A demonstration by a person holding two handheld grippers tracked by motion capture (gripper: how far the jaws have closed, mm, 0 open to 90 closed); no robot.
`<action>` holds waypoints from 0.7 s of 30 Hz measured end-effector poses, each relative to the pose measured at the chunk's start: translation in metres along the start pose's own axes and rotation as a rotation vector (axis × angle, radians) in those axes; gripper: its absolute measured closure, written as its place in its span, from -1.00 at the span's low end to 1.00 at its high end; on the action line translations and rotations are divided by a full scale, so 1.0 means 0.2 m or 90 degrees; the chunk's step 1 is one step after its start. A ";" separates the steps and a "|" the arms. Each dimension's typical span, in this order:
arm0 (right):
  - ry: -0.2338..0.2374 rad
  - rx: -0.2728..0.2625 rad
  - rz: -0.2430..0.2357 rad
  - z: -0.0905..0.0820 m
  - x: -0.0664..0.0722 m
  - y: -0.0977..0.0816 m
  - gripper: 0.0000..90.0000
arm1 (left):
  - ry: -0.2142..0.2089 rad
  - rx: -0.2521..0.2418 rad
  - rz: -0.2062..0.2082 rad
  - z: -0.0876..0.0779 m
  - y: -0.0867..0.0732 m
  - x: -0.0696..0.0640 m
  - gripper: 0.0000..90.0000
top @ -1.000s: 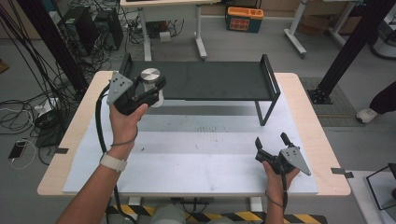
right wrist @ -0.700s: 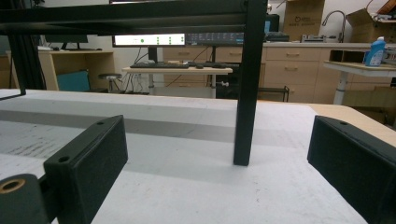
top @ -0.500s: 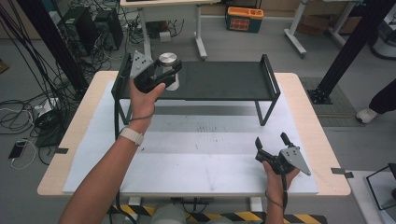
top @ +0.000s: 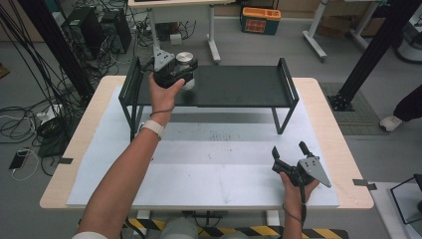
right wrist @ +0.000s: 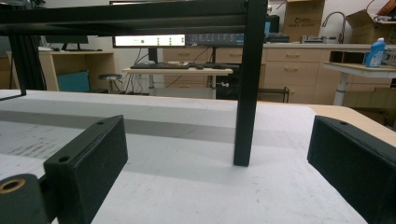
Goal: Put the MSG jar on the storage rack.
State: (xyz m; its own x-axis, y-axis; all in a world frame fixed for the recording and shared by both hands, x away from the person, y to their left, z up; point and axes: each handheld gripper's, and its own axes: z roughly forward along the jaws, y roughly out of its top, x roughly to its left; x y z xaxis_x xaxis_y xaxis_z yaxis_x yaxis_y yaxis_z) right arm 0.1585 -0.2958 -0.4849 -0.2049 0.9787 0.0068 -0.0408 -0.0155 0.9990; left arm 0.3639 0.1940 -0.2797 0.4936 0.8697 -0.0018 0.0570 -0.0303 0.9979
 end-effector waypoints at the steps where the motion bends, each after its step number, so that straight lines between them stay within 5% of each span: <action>1: 0.000 0.000 0.000 0.00 0.00 0.00 -0.89 | 0.001 0.000 0.005 0.01 0.00 0.00 -0.07; 21: 0.000 0.002 -0.001 0.00 0.00 0.00 -0.88 | 0.011 0.021 0.014 0.10 -0.06 0.03 -0.07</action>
State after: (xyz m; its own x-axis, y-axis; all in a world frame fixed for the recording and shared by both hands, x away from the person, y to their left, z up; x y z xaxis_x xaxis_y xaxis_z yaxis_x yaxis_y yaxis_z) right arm 0.1586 -0.2957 -0.4844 -0.2045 0.9789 0.0046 -0.0383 -0.0127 0.9992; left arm 0.3844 0.1900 -0.2937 0.4801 0.8769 0.0222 0.0745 -0.0660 0.9950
